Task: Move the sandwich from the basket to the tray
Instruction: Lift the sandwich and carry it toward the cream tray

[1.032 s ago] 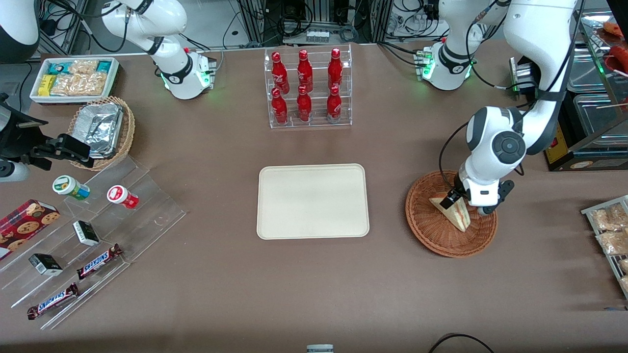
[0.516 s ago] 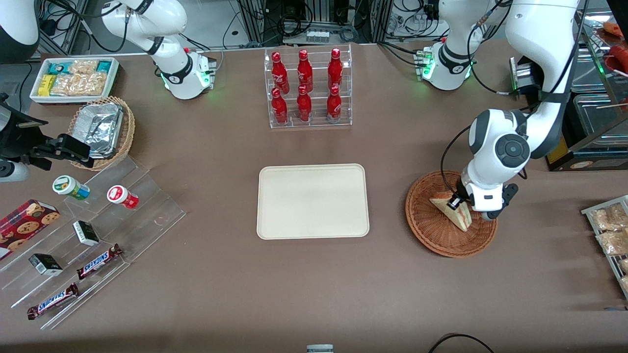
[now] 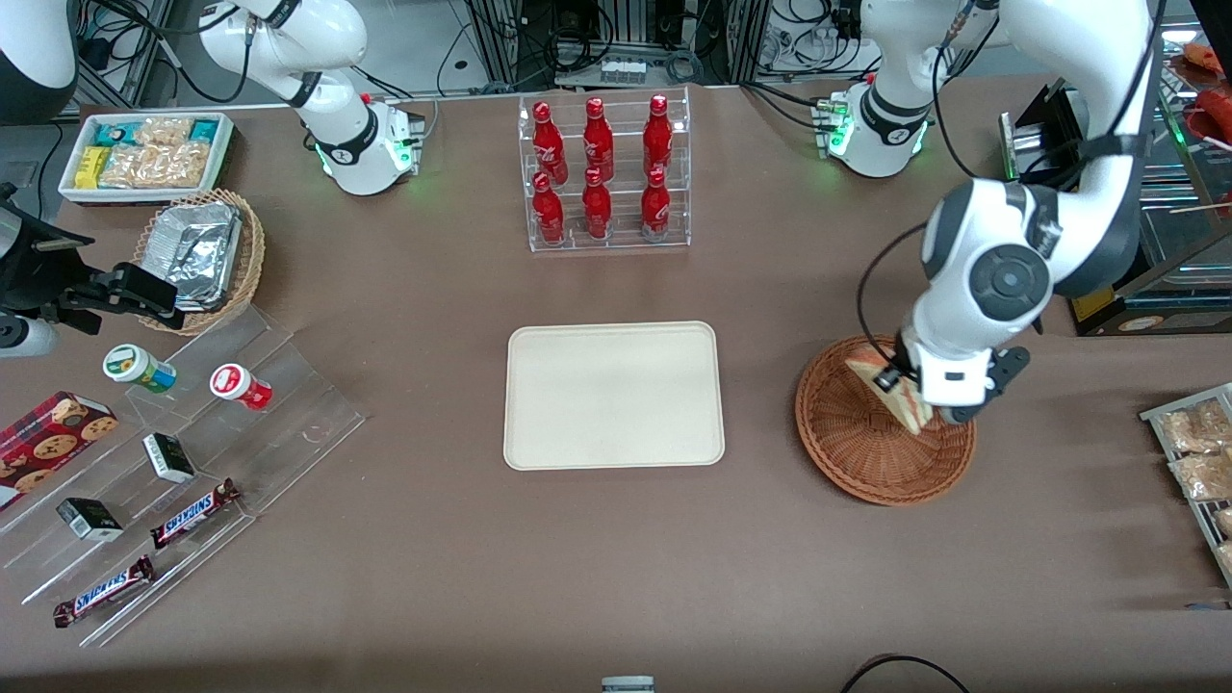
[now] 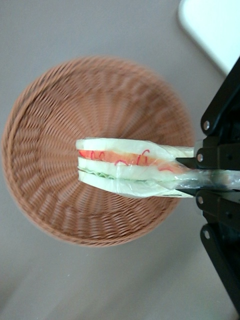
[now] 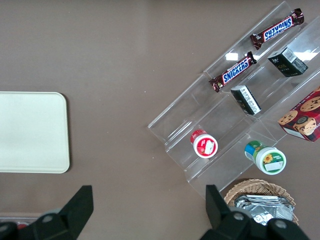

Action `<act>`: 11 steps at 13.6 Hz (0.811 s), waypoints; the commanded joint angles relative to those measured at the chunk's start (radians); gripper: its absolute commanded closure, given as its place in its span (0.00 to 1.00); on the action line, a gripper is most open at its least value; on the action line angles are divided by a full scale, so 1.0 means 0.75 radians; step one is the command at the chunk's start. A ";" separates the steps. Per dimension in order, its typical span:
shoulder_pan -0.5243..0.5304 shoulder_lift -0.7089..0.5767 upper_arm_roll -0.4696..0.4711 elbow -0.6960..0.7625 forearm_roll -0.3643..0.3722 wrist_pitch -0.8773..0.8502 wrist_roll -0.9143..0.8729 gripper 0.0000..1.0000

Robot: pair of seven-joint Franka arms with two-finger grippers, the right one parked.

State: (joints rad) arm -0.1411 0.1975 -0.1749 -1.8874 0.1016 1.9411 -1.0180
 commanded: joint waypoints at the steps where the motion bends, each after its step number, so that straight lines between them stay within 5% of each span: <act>1: -0.018 0.031 -0.157 0.146 0.024 -0.103 -0.011 1.00; 11: -0.472 0.599 -0.200 0.678 0.106 -0.062 -0.027 1.00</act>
State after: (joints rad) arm -0.4513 0.5559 -0.3326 -1.4958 0.1615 1.9066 -1.0380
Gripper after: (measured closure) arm 0.863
